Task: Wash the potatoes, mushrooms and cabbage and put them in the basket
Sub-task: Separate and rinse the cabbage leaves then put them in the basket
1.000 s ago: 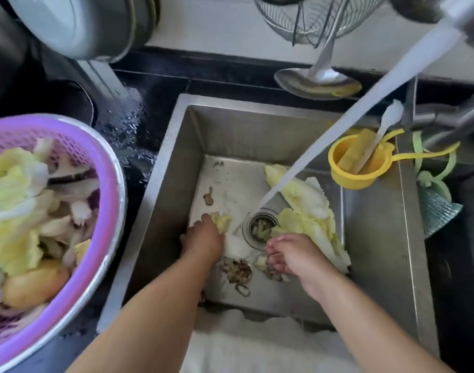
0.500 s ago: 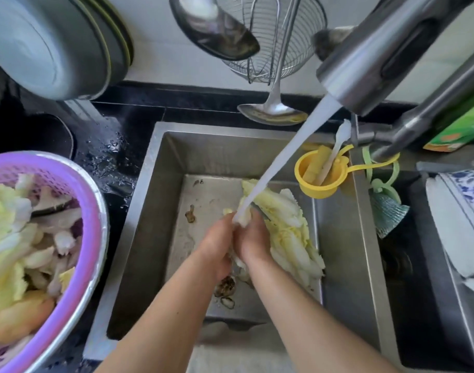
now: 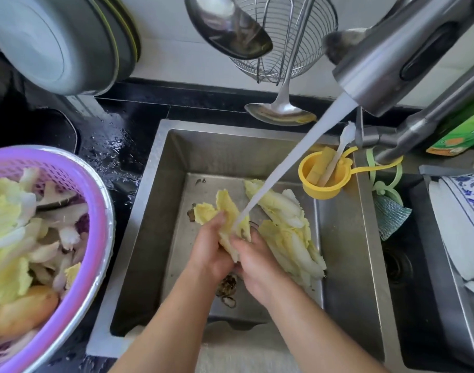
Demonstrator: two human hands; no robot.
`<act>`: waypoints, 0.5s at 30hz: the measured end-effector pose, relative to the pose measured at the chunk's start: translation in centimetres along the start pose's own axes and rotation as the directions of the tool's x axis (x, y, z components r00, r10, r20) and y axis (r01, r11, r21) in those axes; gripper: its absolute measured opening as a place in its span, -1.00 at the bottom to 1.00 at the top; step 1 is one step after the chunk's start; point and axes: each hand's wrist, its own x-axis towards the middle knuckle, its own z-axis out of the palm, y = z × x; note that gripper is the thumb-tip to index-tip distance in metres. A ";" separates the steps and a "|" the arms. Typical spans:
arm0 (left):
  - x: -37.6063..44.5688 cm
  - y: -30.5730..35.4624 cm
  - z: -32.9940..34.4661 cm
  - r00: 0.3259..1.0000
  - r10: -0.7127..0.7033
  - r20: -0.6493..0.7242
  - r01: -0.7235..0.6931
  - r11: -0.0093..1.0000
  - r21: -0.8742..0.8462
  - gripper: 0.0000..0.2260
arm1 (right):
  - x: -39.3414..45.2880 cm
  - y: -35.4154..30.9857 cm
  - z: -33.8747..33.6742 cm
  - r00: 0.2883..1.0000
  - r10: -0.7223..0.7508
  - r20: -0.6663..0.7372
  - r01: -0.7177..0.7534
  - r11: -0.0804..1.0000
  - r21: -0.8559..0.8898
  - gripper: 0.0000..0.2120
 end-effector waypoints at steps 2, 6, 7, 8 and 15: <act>-0.7 0.3 -0.2 0.999 0.006 0.036 -0.006 1.000 -0.007 -0.48 | 0.2 -0.2 -0.1 0.999 -0.028 -0.024 0.026 0.994 -0.107 -0.80; -0.4 1.2 -0.7 0.999 0.051 -0.005 -0.050 0.991 0.124 -0.52 | -0.1 -0.9 -0.2 0.986 -0.164 0.005 0.139 0.817 -0.560 -0.70; -0.2 1.2 -0.7 0.998 0.067 -0.021 -0.063 0.984 0.167 -0.56 | 0.0 -1.1 0.0 0.983 -0.183 0.004 0.156 0.826 -0.541 -0.69; -0.1 1.3 -0.8 0.996 0.079 -0.038 -0.071 0.978 0.195 -0.60 | 0.4 -1.2 0.1 0.983 -0.181 0.015 0.165 0.857 -0.489 -0.70; -1.8 1.2 -1.9 0.989 0.117 0.088 -0.139 0.935 0.325 -0.73 | 2.1 -1.5 0.6 0.976 -0.134 -0.171 0.088 0.962 -0.257 -0.85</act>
